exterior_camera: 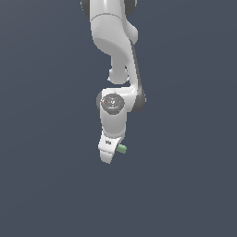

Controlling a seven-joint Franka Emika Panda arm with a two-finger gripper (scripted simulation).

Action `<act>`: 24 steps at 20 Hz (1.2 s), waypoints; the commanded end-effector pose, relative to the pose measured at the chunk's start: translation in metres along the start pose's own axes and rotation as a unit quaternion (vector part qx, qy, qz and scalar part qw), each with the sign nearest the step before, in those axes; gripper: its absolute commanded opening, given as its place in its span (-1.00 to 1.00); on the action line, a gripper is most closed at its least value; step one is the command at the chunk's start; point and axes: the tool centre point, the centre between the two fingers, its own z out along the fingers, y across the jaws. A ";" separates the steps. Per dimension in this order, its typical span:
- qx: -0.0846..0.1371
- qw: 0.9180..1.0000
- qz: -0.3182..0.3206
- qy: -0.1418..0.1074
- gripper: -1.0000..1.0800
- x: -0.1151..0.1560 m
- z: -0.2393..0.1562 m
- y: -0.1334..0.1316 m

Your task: Pick up the object and move it to a goal position.

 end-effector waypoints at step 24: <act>0.000 1.000 0.000 0.000 -1.00 -0.097 -0.133 -0.105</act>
